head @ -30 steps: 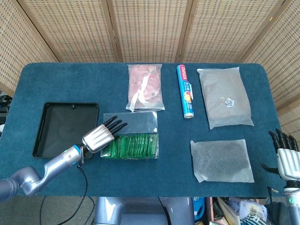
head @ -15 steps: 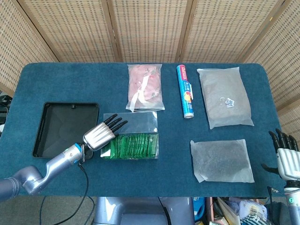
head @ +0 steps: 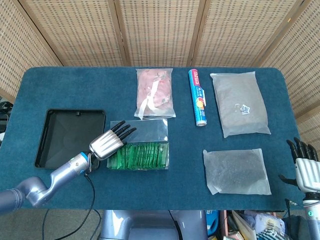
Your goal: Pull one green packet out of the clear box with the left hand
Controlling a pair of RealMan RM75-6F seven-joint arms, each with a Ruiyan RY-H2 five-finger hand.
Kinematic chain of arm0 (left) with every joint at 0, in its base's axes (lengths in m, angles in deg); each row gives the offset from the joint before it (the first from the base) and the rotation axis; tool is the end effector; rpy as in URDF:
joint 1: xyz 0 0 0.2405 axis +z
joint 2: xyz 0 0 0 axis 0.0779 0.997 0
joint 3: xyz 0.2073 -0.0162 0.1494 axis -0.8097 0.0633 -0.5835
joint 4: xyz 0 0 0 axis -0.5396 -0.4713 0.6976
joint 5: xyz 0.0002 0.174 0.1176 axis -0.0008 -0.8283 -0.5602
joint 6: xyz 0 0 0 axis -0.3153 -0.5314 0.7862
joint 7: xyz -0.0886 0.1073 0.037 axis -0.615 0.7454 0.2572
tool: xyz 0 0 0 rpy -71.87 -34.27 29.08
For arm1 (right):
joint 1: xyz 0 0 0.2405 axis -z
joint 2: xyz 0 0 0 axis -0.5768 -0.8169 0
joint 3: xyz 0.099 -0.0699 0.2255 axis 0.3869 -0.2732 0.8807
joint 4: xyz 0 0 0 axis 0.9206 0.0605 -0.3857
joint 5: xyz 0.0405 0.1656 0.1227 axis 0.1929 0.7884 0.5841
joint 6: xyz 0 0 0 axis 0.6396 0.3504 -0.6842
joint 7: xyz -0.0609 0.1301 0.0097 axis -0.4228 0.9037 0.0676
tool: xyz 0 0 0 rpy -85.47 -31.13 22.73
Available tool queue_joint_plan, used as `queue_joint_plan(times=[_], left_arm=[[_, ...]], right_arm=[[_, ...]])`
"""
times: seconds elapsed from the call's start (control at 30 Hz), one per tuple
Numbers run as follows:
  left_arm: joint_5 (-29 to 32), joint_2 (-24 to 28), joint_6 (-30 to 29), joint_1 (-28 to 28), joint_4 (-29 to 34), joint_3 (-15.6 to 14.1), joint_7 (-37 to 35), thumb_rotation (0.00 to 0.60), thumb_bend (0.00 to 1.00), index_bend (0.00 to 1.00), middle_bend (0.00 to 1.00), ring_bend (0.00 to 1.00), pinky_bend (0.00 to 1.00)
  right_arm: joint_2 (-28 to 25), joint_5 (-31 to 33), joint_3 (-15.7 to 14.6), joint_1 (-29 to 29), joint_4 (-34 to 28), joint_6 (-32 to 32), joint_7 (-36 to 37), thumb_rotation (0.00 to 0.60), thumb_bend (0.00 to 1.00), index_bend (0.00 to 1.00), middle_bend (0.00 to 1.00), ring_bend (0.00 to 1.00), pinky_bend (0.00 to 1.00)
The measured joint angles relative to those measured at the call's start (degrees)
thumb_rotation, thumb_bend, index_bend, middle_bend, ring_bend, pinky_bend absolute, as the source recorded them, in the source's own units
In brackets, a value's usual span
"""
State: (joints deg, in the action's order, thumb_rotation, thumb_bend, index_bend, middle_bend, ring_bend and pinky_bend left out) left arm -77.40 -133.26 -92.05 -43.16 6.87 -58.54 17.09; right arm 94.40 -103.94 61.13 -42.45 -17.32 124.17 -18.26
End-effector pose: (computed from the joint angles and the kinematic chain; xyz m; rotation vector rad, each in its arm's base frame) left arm -0.1507 0.3377 0.0085 -2.2924 -0.2787 -0.7788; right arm -0.3525 -0.2078 0.1625 1.3020 -0.9348 0.7096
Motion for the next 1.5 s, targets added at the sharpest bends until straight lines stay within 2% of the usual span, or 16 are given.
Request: queue_joint_plan(times=[0.33,0.53,0.9,1.1,1.33,1.5], left_arm=[[0.5,-0.7,0.6,-0.4,0.0,0.1,0.5,0.600,0.48,0.61,0.00,0.00,0.00],[0.9,-0.7,0.7,-0.6,0.3,0.3,1.0,0.600,0.49,0.67,0.00,0.00,0.00],[1.3,1.1,-1.2,-0.5,2.5,1.6,1.0,0.600,0.49,0.70,0.00,0.00,0.00],[1.4,4.9,-4.5,0.1,6.1,3.4,-0.3,0.600,0.49,0.71,0.00,0.00,0.00],[2.2,12.2,-9.7,2.0,10.8,6.1,-2.3,0.600,0.49,0.71,0.00,0.00,0.00],[3.6,17.5,-12.4,4.7,12.0,6.9,-4.5,0.600,0.49,0.71,0.00,0.00,0.00]], right_arm=[[0.0,0.0,0.0,0.0,0.1,-0.1,0.1,0.600,0.00,0.00,0.00,0.00,0.00],[-0.1,0.0,0.0,0.0,0.1,-0.1,0.4,0.600,0.00,0.00,0.00,0.00,0.00],[-0.2,-0.1,0.0,0.1,0.0,0.1,0.6,0.600,0.00,0.00,0.00,0.00,0.00],[-0.3,-0.5,-0.1,0.2,-0.3,0.4,0.6,0.600,0.00,0.00,0.00,0.00,0.00],[-0.5,-1.3,-0.4,0.4,-1.0,1.1,0.5,0.600,0.00,0.00,0.00,0.00,0.00],[-0.6,-1.8,-0.6,0.5,-1.3,1.3,0.4,0.600,0.00,0.00,0.00,0.00,0.00]])
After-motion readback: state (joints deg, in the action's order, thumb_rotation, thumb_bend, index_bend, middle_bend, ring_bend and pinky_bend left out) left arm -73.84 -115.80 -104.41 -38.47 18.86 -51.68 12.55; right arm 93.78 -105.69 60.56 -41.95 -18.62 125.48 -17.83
